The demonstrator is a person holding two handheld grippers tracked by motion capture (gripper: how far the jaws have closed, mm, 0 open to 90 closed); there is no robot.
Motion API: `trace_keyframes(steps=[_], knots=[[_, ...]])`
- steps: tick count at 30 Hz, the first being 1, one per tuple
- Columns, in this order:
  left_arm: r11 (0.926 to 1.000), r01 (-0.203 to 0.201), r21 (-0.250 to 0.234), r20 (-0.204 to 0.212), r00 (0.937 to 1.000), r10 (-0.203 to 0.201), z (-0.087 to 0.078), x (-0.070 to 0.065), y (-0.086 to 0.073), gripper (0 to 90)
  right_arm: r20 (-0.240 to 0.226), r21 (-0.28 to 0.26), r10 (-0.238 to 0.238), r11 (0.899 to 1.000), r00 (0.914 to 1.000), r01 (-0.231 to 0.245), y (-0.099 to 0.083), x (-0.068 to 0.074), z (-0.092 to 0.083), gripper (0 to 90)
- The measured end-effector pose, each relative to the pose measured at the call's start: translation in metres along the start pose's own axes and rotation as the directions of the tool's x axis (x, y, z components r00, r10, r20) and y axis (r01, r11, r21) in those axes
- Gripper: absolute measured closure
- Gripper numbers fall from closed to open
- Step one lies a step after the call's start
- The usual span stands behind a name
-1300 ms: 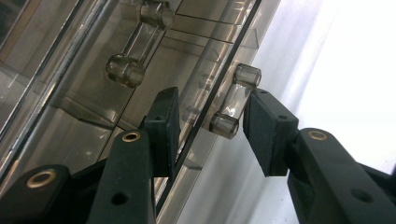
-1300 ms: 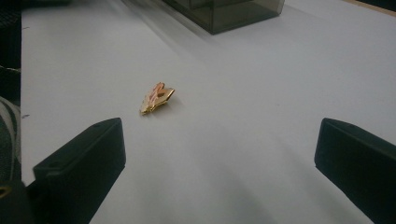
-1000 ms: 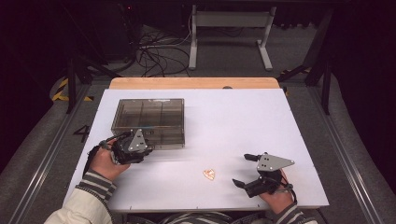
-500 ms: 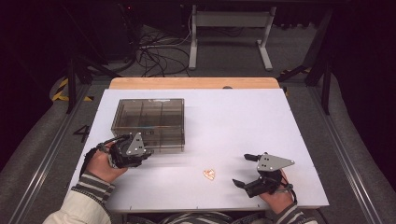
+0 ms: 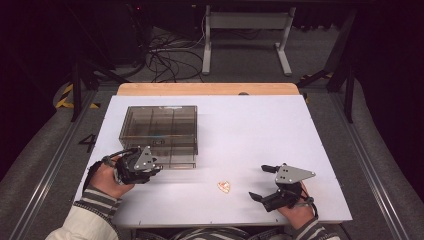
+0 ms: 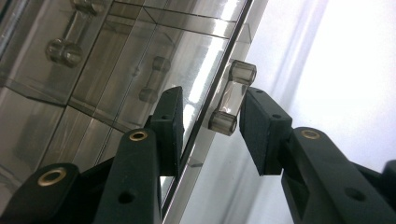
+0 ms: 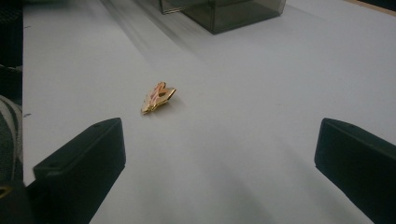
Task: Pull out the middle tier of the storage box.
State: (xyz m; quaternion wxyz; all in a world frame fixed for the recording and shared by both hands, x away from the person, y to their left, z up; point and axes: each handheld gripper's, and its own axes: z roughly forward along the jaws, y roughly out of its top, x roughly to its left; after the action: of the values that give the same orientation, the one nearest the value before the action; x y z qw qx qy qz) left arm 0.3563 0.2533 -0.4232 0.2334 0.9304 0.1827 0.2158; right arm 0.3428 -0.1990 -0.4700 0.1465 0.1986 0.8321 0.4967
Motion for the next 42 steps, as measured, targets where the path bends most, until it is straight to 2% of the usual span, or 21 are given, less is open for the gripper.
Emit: trace_keyframes(steps=[10, 15, 19, 26, 33, 38, 42], knots=[[0.9998, 0.018, 0.002, 0.019, 0.9997, -0.018, 0.001, 0.001, -0.001, 59.8, 0.000, 0.000, -0.001, 1.000, 1.0000, 0.001, 0.000, 0.000, 0.000, 2.4], [0.9996, 0.020, 0.022, 0.026, 0.9994, -0.021, 0.003, 0.002, -0.001, 56.2, -0.001, 0.001, -0.002, 1.000, 1.0000, 0.002, 0.000, 0.000, 0.000, 2.4], [0.9997, 0.023, 0.008, 0.040, 0.9989, -0.023, 0.002, 0.003, -0.002, 52.8, 0.000, 0.000, -0.002, 1.000, 1.0000, 0.002, 0.000, 0.000, 0.000, 2.4], [0.9974, 0.041, -0.058, 0.067, 0.9971, -0.037, -0.007, 0.005, 0.000, 45.4, 0.000, 0.001, -0.001, 1.000, 1.0000, 0.001, 0.000, 0.000, 0.000, 2.4], [0.9882, 0.073, -0.134, 0.077, 0.9950, -0.063, -0.016, 0.004, 0.005, 34.2, 0.001, 0.003, -0.002, 1.000, 1.0000, 0.002, 0.000, 0.000, 0.000, 2.4], [0.9802, 0.100, -0.171, 0.091, 0.9923, -0.085, -0.019, 0.003, 0.009, 34.2, 0.001, 0.004, -0.002, 1.000, 1.0000, 0.002, 0.000, 0.000, 0.001, 2.4], [0.9718, 0.119, -0.204, 0.119, 0.9883, -0.096, -0.022, 0.003, 0.011, 36.2, 0.002, 0.004, -0.001, 1.000, 1.0000, 0.001, 0.000, 0.000, 0.001, 2.4]])
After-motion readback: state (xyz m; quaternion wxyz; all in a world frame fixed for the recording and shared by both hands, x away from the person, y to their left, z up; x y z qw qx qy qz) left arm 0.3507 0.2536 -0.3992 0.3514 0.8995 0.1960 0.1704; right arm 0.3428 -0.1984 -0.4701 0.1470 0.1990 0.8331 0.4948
